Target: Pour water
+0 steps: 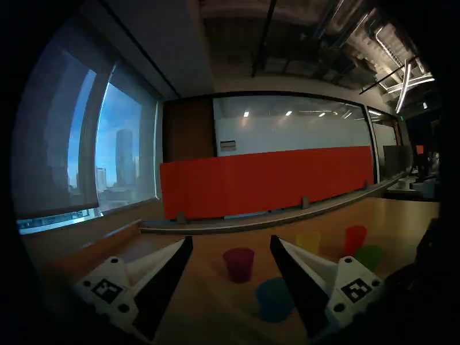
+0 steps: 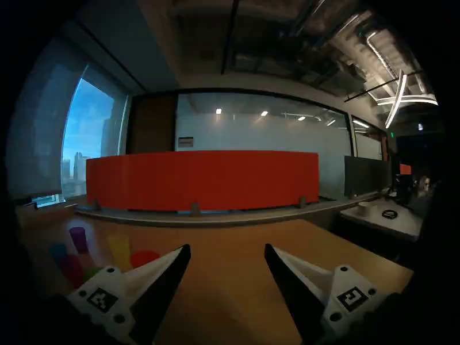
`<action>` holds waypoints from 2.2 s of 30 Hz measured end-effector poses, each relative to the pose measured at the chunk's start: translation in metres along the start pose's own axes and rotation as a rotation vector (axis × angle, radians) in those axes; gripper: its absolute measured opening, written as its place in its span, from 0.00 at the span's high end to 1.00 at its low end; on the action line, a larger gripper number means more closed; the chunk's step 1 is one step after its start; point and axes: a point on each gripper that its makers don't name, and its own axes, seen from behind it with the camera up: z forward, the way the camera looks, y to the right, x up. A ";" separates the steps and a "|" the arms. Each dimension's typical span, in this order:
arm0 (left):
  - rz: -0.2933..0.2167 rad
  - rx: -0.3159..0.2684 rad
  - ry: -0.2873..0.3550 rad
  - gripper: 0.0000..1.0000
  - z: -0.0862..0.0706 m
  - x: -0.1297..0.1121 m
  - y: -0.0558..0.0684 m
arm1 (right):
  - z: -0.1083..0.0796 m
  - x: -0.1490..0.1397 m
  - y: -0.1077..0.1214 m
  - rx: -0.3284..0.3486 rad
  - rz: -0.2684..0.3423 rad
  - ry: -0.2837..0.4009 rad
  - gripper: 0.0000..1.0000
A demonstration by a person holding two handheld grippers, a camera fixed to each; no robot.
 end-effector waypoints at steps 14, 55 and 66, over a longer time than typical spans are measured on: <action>-0.030 0.010 -0.021 0.00 -0.001 -0.036 0.001 | 0.001 -0.006 0.001 -0.017 -0.010 -0.037 0.01; -0.090 0.025 -0.062 0.00 0.011 -0.071 -0.015 | 0.002 -0.005 0.002 -0.026 -0.024 -0.046 0.01; -0.089 0.025 -0.065 0.00 0.011 -0.072 -0.016 | 0.001 0.000 -0.001 -0.021 -0.030 -0.039 0.01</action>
